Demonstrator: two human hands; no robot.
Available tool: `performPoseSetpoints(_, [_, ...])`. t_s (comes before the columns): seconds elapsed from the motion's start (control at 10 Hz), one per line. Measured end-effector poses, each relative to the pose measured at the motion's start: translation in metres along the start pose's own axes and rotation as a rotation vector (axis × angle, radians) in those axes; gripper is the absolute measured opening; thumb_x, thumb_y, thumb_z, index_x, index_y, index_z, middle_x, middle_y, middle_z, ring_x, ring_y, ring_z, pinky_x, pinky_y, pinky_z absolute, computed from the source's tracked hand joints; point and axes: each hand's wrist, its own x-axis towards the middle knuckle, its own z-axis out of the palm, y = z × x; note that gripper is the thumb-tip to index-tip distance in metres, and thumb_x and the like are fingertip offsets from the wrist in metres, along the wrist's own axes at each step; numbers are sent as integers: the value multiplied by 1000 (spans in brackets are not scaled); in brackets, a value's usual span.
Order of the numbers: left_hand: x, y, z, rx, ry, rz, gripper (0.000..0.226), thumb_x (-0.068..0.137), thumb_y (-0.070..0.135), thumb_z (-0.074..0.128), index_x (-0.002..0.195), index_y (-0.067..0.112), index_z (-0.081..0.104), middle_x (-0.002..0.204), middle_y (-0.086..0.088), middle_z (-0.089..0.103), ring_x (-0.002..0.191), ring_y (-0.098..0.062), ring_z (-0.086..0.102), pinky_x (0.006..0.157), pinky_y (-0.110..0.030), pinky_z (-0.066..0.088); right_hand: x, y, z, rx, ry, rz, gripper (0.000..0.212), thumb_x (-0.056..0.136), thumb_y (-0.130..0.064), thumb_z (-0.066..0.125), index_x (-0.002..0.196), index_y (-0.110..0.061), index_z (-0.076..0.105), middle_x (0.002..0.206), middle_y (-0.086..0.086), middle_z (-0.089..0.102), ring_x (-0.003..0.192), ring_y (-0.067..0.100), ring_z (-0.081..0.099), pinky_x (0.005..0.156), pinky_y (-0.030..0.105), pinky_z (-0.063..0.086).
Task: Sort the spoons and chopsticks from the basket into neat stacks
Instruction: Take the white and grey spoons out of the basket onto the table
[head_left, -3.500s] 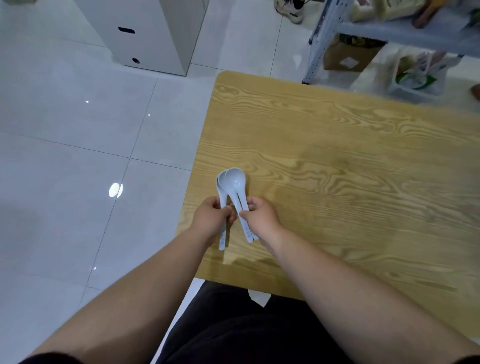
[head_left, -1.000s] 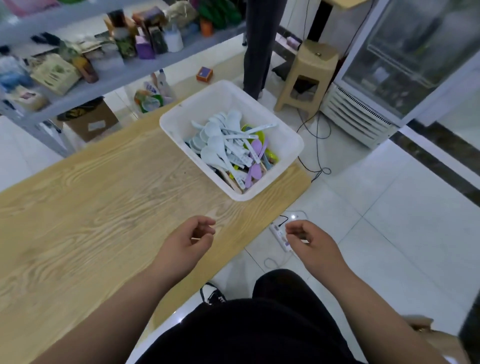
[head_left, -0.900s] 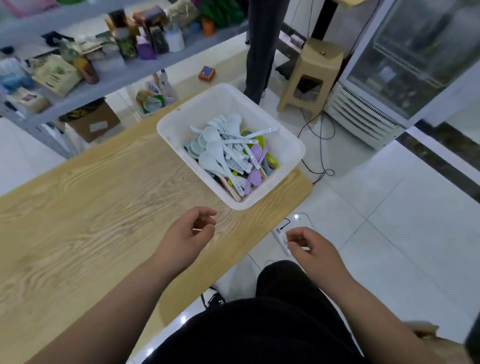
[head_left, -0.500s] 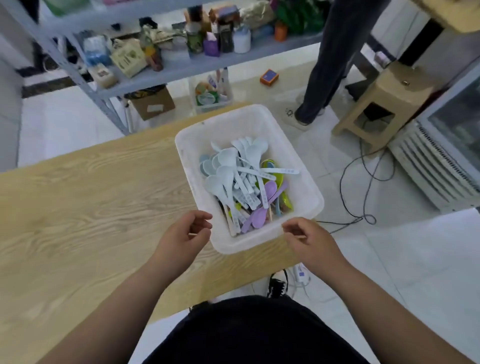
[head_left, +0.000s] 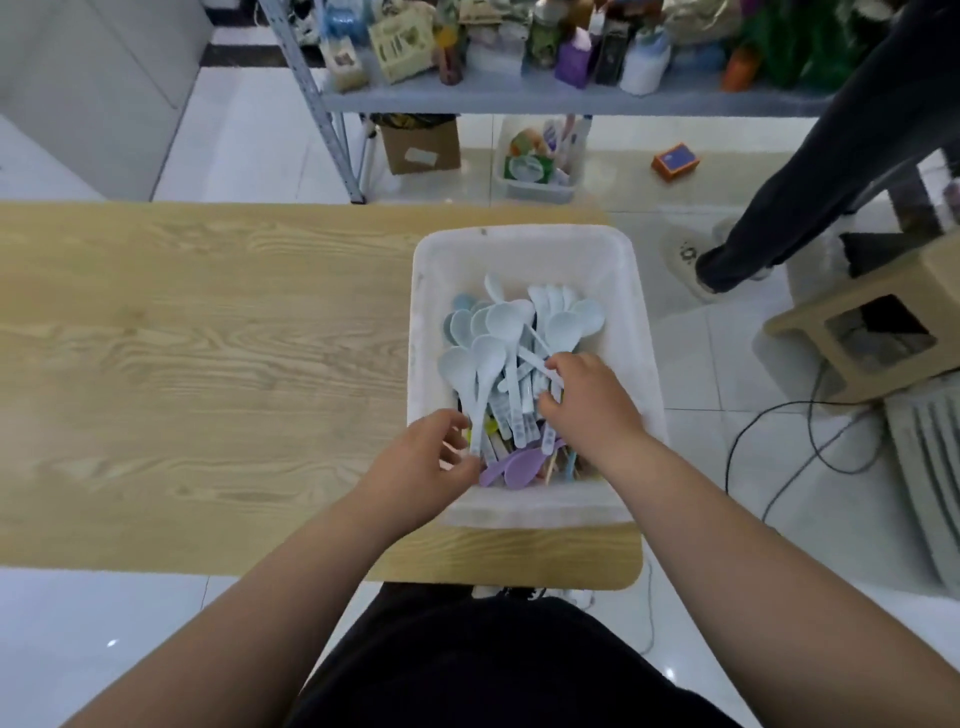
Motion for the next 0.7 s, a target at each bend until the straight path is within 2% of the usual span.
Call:
performPoseSetpoints(0.1, [41, 11, 5, 247, -44, -56, 51, 92, 31, 63, 137, 16, 44, 124, -3, 57, 106, -19, 62, 84, -32, 49, 15, -4, 5, -90, -24, 38, 41, 94, -33, 60, 129, -14, 52, 125, 10, 51, 114, 29, 52, 84, 38, 47])
performPoseSetpoints(0.2, [73, 16, 19, 407, -40, -120, 38, 96, 21, 56, 128, 4, 43, 121, -14, 58, 103, -29, 60, 72, -33, 44, 23, -8, 14, -203, -20, 4, 47, 94, -44, 61, 127, -11, 53, 123, 11, 50, 114, 31, 49, 89, 39, 46])
performPoseSetpoints(0.3, [79, 29, 23, 260, -76, -252, 20, 98, 12, 49, 116, 7, 56, 105, -6, 61, 81, -19, 54, 51, -28, 26, 25, -16, 25, -326, 3, -56, 59, 89, -56, 63, 126, -11, 53, 123, 11, 48, 115, 31, 44, 95, 37, 42])
performPoseSetpoints(0.4, [89, 20, 28, 483, -105, -210, 21, 97, 7, 46, 114, 12, 59, 103, -4, 64, 88, -21, 55, 54, -29, 25, 27, -19, 35, -400, 8, -62, 66, 86, -59, 65, 127, -11, 48, 127, 10, 48, 117, 31, 43, 97, 36, 38])
performPoseSetpoints(0.5, [101, 16, 34, 234, 122, -259, 29, 100, 10, 43, 129, 6, 41, 109, -17, 63, 92, -34, 61, 60, -32, 38, 30, -20, 41, -370, 2, -48, 58, 89, -47, 65, 129, -11, 45, 131, 11, 45, 120, 32, 42, 93, 37, 42])
performPoseSetpoints(0.6, [105, 13, 38, 277, 67, -260, 29, 100, 7, 41, 127, -2, 38, 112, -20, 62, 102, -38, 63, 74, -36, 42, 32, -20, 43, -337, -9, -26, 44, 94, -34, 62, 128, -11, 44, 131, 12, 42, 120, 32, 42, 88, 39, 44])
performPoseSetpoints(0.7, [110, 12, 41, 271, 65, -271, 46, 97, 3, 48, 137, -5, 28, 117, -19, 60, 101, -33, 64, 71, -32, 42, 33, -20, 44, -304, -4, 17, 36, 95, -26, 59, 125, -11, 45, 127, 12, 41, 116, 32, 44, 79, 38, 44])
